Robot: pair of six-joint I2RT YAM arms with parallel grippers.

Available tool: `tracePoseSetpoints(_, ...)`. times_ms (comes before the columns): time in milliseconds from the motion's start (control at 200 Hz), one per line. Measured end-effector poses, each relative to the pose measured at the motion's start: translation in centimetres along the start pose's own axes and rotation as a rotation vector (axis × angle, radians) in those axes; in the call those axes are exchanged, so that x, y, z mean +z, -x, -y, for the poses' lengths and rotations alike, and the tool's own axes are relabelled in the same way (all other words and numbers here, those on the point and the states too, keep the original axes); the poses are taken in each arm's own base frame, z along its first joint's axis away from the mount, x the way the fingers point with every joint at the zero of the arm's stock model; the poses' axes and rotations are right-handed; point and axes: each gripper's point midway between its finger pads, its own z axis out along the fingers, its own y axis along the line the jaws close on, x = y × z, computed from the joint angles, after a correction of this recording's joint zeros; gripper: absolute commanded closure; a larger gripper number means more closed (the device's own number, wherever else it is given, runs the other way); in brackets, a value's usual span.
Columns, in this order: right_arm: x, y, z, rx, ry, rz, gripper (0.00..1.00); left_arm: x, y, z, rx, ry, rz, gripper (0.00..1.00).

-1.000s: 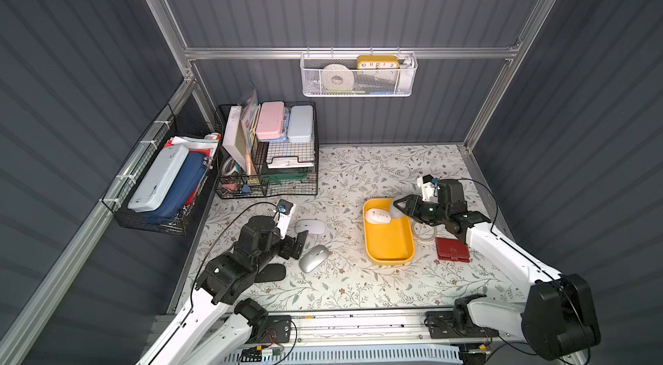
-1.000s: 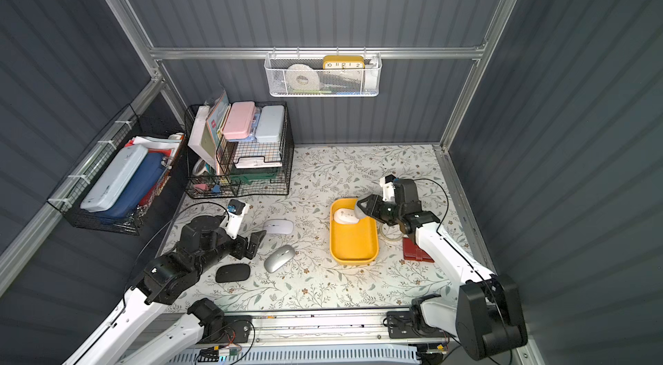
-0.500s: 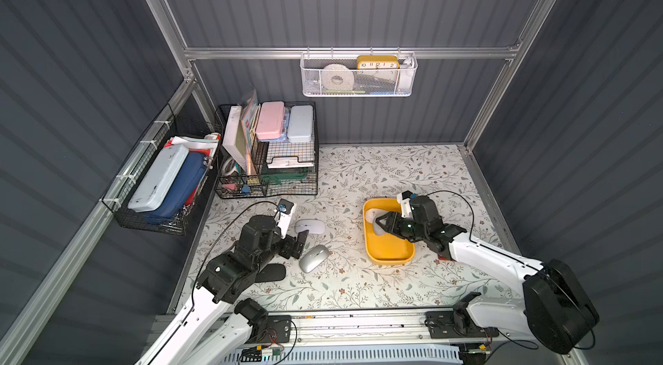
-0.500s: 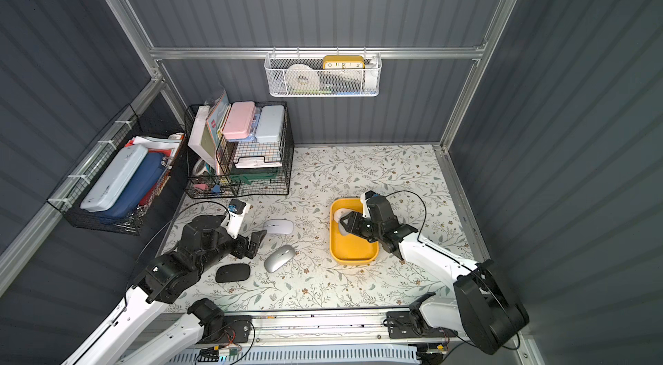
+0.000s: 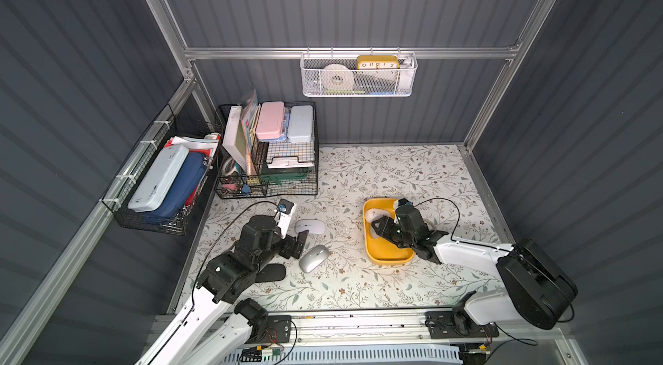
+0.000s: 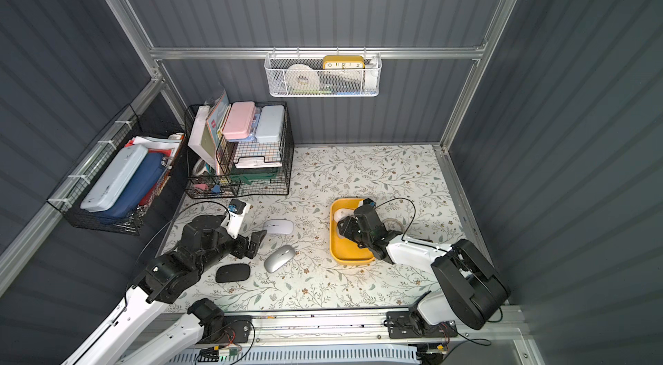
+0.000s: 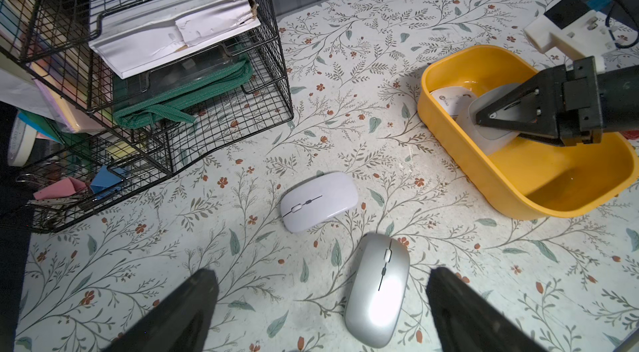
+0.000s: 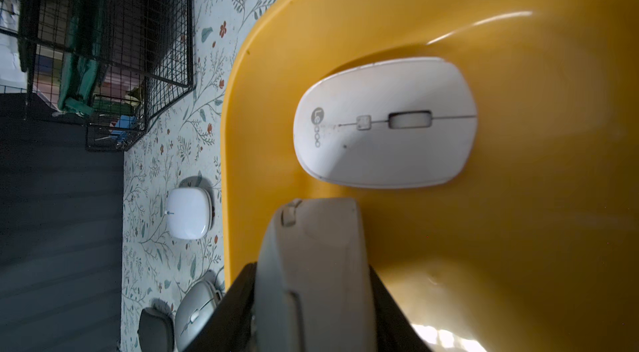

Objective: Put the mouse in the storage box
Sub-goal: Place the mouse in the storage box.

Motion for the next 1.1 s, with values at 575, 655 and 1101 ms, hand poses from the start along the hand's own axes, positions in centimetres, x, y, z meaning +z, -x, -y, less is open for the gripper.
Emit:
tracePoseSetpoints(575,-0.4,1.0,0.7,0.019,-0.023,0.071,0.30,0.3,0.0,0.1,0.000,-0.001,-0.002,0.01)
tracePoseSetpoints(655,-0.8,1.3,0.6,0.017,-0.025,0.086,0.29,0.4,-0.1,0.1,0.000,-0.001,-0.004,0.01)
tracePoseSetpoints(1101,-2.9,2.6,2.6,-0.039,-0.185,0.138,0.20,1.5,-0.8,1.0,-0.009,-0.046,-0.048,0.01)
